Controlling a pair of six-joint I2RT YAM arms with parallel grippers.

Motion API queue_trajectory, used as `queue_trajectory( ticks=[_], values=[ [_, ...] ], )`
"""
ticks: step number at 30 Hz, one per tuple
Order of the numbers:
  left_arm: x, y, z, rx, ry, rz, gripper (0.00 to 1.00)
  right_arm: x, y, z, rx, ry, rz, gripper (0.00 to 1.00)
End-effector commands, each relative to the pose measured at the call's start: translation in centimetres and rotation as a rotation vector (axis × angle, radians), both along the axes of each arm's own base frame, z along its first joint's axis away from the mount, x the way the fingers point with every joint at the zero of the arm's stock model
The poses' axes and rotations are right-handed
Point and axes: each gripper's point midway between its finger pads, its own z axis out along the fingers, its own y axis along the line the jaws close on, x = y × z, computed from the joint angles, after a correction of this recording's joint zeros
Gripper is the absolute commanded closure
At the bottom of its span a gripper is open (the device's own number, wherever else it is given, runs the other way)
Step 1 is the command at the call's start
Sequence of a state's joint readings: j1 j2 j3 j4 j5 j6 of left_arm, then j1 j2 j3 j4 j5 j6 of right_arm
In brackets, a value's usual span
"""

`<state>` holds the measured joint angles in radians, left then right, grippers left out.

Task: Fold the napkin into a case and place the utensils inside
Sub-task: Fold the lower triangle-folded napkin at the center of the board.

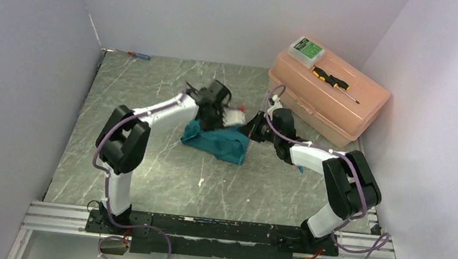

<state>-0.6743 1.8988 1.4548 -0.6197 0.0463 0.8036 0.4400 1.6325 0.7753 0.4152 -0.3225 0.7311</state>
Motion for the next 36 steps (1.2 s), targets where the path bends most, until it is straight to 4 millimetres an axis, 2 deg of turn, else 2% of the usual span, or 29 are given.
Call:
queue_trajectory(
  ticks=[1,3,5,9,12,14,15,18,22,26,29,32,36],
  values=[
    [4.9,9.2,2.9,0.007,0.043,0.42,0.52,-3.1,1.8,1.9,0.077,-0.007,0.12,1.0],
    [3.9,9.5,4.0,-0.037,0.107,0.427,0.52,-3.4,2.0,1.4,0.076,0.003,0.128,1.0],
    [1.8,9.6,4.3,-0.064,0.181,0.398,0.51,-3.7,2.3,0.9,0.063,0.015,0.141,1.0],
    [-2.4,9.7,3.2,-0.085,0.289,0.333,0.51,-4.0,3.1,-0.2,0.046,0.04,0.17,1.0],
    [-3.9,9.0,2.8,-0.141,0.323,0.324,0.49,-4.1,3.8,-1.0,0.037,0.053,0.19,1.0],
    [-4.6,8.5,2.5,-0.18,0.348,0.323,0.42,-4.1,4.1,-1.8,0.019,0.067,0.197,1.0],
    [-4.8,8.2,2.3,-0.192,0.363,0.321,0.36,-4.0,4.2,-2.2,0.01,0.072,0.198,1.0],
    [-4.4,8.3,1.0,-0.179,0.367,0.344,0.34,-3.7,4.1,-3.5,-0.014,0.091,0.186,1.0],
    [-2.5,9.0,-1.0,-0.135,0.303,0.374,0.36,-3.3,3.7,-4.6,-0.051,0.102,0.161,1.0],
    [-0.4,9.9,-2.9,-0.082,0.225,0.393,0.41,-3.0,3.2,-4.8,-0.08,0.098,0.145,1.0],
    [0.3,10.3,-3.9,-0.057,0.213,0.409,0.45,-3.1,2.9,-4.8,-0.099,0.092,0.137,1.0],
    [1.0,10.4,-4.2,-0.069,0.215,0.436,0.53,-3.1,2.6,-4.9,-0.11,0.09,0.135,1.0],
    [1.4,9.9,-3.7,-0.108,0.244,0.458,0.7,-3.4,2.5,-5.1,-0.113,0.097,0.135,1.0]
  ],
)
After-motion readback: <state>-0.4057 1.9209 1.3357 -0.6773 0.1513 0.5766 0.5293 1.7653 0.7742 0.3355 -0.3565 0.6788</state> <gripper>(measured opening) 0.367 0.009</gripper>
